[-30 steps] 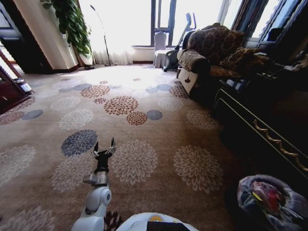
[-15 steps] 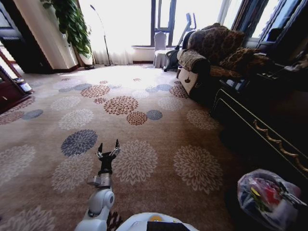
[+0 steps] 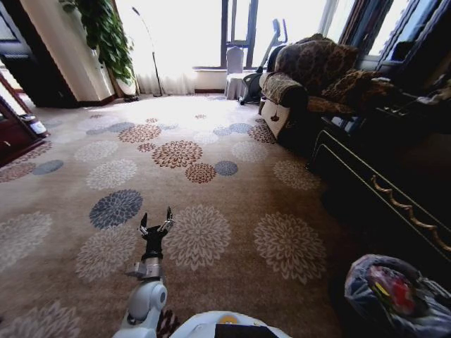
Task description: Pick up the trash from the ground and place it into the trash bin.
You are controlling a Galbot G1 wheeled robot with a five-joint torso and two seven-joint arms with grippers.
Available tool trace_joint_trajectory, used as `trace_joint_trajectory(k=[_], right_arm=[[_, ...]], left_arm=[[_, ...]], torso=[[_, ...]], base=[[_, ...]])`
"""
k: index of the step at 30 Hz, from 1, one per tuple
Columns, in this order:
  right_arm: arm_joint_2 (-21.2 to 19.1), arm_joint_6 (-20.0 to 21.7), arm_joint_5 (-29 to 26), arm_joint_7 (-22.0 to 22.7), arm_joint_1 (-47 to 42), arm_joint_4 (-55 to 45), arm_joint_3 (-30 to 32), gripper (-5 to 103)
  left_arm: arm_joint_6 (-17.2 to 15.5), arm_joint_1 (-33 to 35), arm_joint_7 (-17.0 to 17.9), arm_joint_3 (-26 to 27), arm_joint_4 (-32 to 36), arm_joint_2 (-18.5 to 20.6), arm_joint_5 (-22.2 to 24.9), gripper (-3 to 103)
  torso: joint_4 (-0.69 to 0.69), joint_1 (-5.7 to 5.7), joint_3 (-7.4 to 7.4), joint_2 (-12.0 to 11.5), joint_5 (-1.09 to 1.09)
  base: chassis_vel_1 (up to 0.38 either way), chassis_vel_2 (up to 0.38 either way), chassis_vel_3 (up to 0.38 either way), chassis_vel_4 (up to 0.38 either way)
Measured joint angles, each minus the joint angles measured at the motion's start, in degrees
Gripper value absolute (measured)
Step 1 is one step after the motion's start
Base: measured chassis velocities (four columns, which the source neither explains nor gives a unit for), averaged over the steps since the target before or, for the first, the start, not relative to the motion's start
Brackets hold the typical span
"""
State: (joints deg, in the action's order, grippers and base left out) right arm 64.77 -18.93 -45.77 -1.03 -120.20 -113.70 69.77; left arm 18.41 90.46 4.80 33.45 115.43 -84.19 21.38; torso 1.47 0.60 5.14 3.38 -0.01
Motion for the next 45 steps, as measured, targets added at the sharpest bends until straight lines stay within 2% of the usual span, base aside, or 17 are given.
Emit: trace_joint_trajectory(k=[5, 6, 7, 9, 10, 12, 13, 17, 22, 24, 26, 27, 29, 32, 38, 45], right_arm=[[1.37, 3.6, 0.92, 0.02, 1.53, -13.08, -5.47, 99], [1.37, 3.6, 0.92, 0.02, 1.53, -13.08, -5.47, 99], [2.15, 5.56, 3.02, 0.0, 3.78, -17.22, -8.37, 100], [3.7, 8.97, 7.5, 0.02, 8.26, -23.05, -15.39, 100], [3.7, 8.97, 7.5, 0.02, 8.26, -23.05, -15.39, 100], [4.75, 11.0, 11.84, -0.01, 12.24, -25.01, -21.49, 100], [4.75, 11.0, 11.84, -0.01, 12.24, -25.01, -21.49, 100], [8.28, 12.86, 20.33, -0.01, 15.88, -24.27, -28.14, 100], [10.05, 15.38, 25.27, -0.01, 15.99, -22.44, -27.95, 100], [11.5, 18.99, 26.95, 0.0, 15.99, -22.22, -26.89, 100], [12.05, 19.99, 27.18, 0.0, 15.88, -22.36, -26.77, 100], [13.83, 22.25, 27.47, 0.0, 15.24, -23.5, -26.76, 100], [14.68, 22.9, 27.58, 0.0, 14.9, -24.2, -26.93, 100], [16.56, 24.92, 28.08, -0.01, 14.32, -26.08, -28.25, 100], [16.69, 25.12, 28.19, -0.01, 14.09, -26.28, -28.44, 100], [16.61, 25.09, 28.14, -0.01, 14.06, -26.28, -28.39, 100]], left_arm=[[-5.3, 2.71, -1.1, 0.08, 5.1, 1.32, 0.53, 100], [-5.3, 2.71, -1.1, 0.08, 5.1, 1.32, 0.53, 100], [-8.12, 4.4, -1.32, -0.2, 7.89, 1.52, 0.41, 100], [-12.49, 8.1, -1.64, -1.58, 13.35, 1.89, -0.7, 100], [-12.49, 8.1, -1.64, -1.58, 13.35, 1.89, -0.7, 100], [-14.23, 11.76, -1.86, -3.43, 17.09, 2.37, -3.15, 100], [-14.23, 11.76, -1.86, -3.43, 17.09, 2.37, -3.15, 100], [-13.1, 20.14, -1.86, -6.56, 21.86, 0.96, -10.9, 100], [-11.95, 24.82, -1.9, -7.87, 24.29, -0.16, -13.75, 100], [-11.67, 26.95, -1.91, -8.61, 26.04, -0.29, -14.74, 100], [-11.59, 27.35, -1.91, -8.72, 26.51, -0.25, -14.93, 100], [-11.04, 27.93, -1.89, -8.78, 27.39, 0.04, -15.21, 100], [-10.67, 28.05, -1.88, -8.76, 27.59, 0.19, -15.27, 100], [-7.95, 29.2, -1.34, -8.72, 27.73, -0.84, -16.85, 100], [-7.9, 28.85, 0.04, -10.75, 27.05, -1.7, -19.65, 100], [-7.99, 28.39, 0.6, -11.09, 26.46, -1.75, -19.82, 100]], torso=[[0.0, 0.0, 0.0, 0.0, -0.04], [0.0, 0.0, 0.0, 0.0, -0.04], [0.01, 0.0, 0.0, 0.0, 0.03], [0.01, 0.0, 0.0, 0.0, -0.06], [0.01, 0.0, 0.0, 0.0, -0.06], [0.02, 0.0, 0.0, 0.0, 0.02], [0.02, 0.0, 0.0, 0.0, 0.02], [0.01, -0.01, 0.0, 0.0, -0.01], [0.01, -0.01, 0.0, 0.0, 0.01], [0.01, -0.01, 0.0, 0.01, 0.01], [0.01, -0.01, 0.0, 0.0, 0.01], [0.01, -0.01, 0.0, 0.0, 0.02], [-0.01, -0.01, -0.01, 0.01, -0.01], [0.02, -0.01, -0.01, 0.01, -0.01], [0.01, -0.01, 0.0, 0.0, 0.01], [0.01, -0.01, 0.0, 0.0, 0.01]], base=[[0.0, 0.0, 0.0, 0.0], [0.0, 0.0, 0.0, 0.0], [0.0, 0.0, 0.0, 0.0], [0.0, 0.0, 0.0, 0.0], [0.0, 0.0, 0.0, 0.0], [0.0, 0.0, 0.0, 0.0], [0.0, 0.0, 0.0, 0.0], [0.0, 0.0, 0.0, 0.0], [0.0, 0.0, 0.0, 0.0], [0.0, 0.0, 0.0, 0.0], [0.0, 0.0, 0.0, 0.0], [0.0, 0.0, 0.0, 0.0], [0.0, 0.0, 0.0, 0.0], [0.0, 0.0, 0.0, 0.0], [0.0, 0.0, 0.0, 0.0], [0.0, 0.0, 0.0, 0.0]])
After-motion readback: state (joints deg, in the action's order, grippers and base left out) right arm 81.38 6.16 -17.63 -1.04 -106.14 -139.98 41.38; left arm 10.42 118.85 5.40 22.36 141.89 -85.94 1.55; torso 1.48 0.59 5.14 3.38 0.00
